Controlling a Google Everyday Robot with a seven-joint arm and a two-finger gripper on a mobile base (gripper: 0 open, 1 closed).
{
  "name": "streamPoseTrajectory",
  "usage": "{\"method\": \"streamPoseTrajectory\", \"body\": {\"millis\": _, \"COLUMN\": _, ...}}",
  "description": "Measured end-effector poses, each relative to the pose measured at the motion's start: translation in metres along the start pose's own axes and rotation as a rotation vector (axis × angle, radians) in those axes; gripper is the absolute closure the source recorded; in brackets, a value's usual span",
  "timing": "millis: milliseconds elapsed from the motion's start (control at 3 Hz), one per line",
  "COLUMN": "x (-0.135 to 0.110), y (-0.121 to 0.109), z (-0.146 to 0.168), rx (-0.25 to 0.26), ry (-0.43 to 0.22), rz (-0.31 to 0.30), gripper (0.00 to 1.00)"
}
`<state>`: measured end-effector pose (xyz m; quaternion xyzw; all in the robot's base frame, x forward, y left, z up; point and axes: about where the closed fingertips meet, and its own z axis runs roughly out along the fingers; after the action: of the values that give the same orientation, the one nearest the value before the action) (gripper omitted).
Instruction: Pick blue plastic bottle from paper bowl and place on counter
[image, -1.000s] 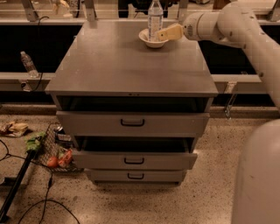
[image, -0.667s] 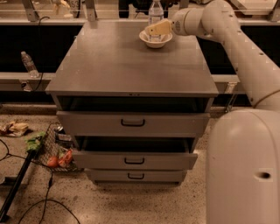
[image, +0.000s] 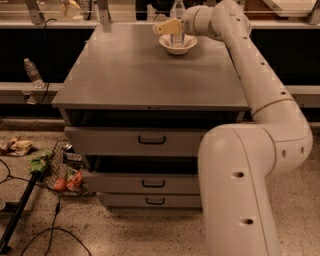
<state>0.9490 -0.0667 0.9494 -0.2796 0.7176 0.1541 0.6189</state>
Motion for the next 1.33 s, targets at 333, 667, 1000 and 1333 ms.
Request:
{"method": "streamPoseTrajectory", "body": {"millis": 333, "x": 0.003, "y": -0.002, "z": 0.014, "rx": 0.0, "ry": -0.028, "rz": 0.045, "gripper": 0.13}}
{"method": "streamPoseTrajectory", "body": {"millis": 667, "x": 0.01, "y": 0.001, "z": 0.024, "rx": -0.017, "ry": -0.044, "rz": 0.112, "gripper": 0.36}}
{"method": "streamPoseTrajectory", "body": {"millis": 1000, "x": 0.014, "y": 0.005, "z": 0.029, "rx": -0.029, "ry": -0.043, "rz": 0.142, "gripper": 0.59}}
{"method": "streamPoseTrajectory", "body": {"millis": 1333, "x": -0.006, "y": -0.005, "z": 0.015, "rx": -0.02, "ry": -0.087, "rz": 0.145, "gripper": 0.82}}
